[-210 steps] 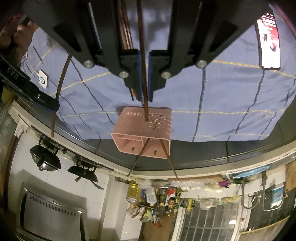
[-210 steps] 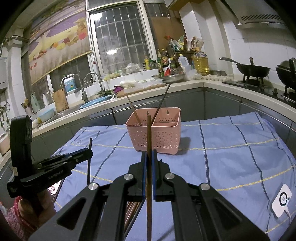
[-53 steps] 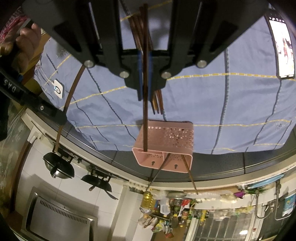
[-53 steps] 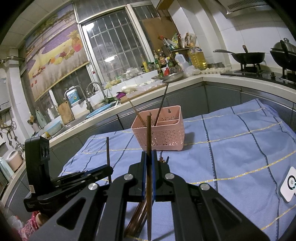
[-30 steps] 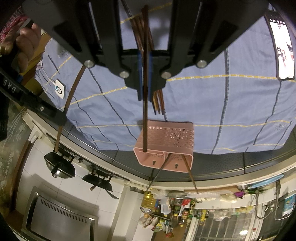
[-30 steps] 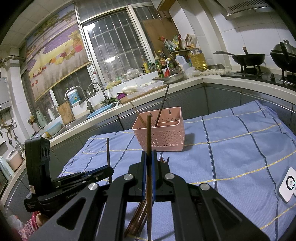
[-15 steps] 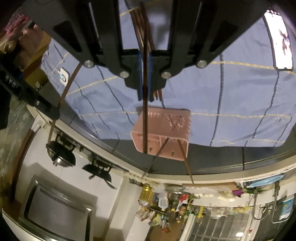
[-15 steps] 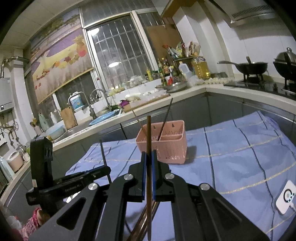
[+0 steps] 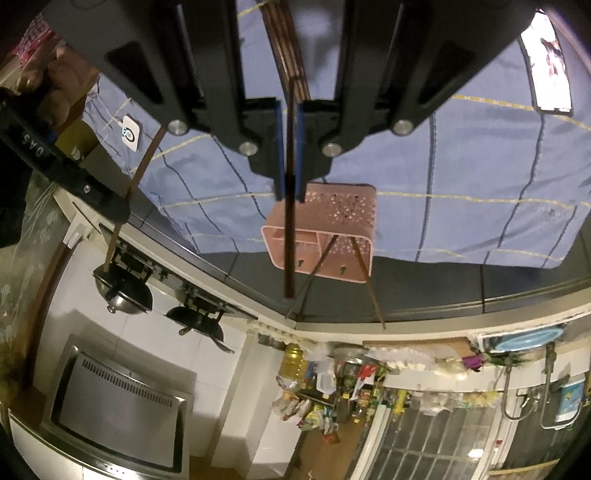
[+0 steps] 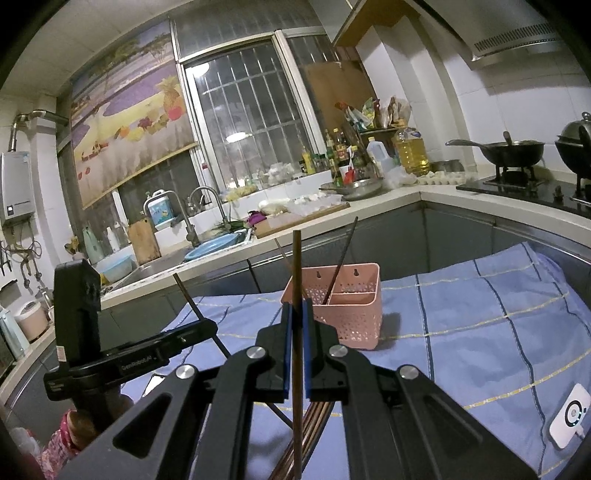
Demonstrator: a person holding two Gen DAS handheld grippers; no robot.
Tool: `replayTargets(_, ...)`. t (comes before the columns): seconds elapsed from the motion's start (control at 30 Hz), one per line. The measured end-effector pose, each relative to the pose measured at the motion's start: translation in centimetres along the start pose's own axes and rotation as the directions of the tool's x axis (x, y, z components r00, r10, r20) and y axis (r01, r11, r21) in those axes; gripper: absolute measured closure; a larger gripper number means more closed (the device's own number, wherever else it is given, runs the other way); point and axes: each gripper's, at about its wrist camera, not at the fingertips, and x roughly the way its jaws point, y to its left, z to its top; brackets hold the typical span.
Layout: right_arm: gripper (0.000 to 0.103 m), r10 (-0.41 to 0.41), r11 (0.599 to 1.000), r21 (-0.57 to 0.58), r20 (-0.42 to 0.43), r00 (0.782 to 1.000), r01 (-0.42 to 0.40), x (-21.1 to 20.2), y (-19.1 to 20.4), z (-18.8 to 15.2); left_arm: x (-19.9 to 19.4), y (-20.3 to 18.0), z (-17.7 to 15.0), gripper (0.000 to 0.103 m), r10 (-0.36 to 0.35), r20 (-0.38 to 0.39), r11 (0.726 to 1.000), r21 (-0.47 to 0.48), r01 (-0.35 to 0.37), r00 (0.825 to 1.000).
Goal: Organize utensils
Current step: 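Hold both chopsticks raised and carry them toward the pink basket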
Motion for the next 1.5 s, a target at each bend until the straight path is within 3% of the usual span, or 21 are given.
replayTargets(1.5,0.098,-0.002,1.0,0.004,-0.003,1.0,0.002,0.2,0.1,-1.0,0.0,-0.1,-0.9,0.099,-0.011,-0.006,1.0,-0.007,0.011,1.0)
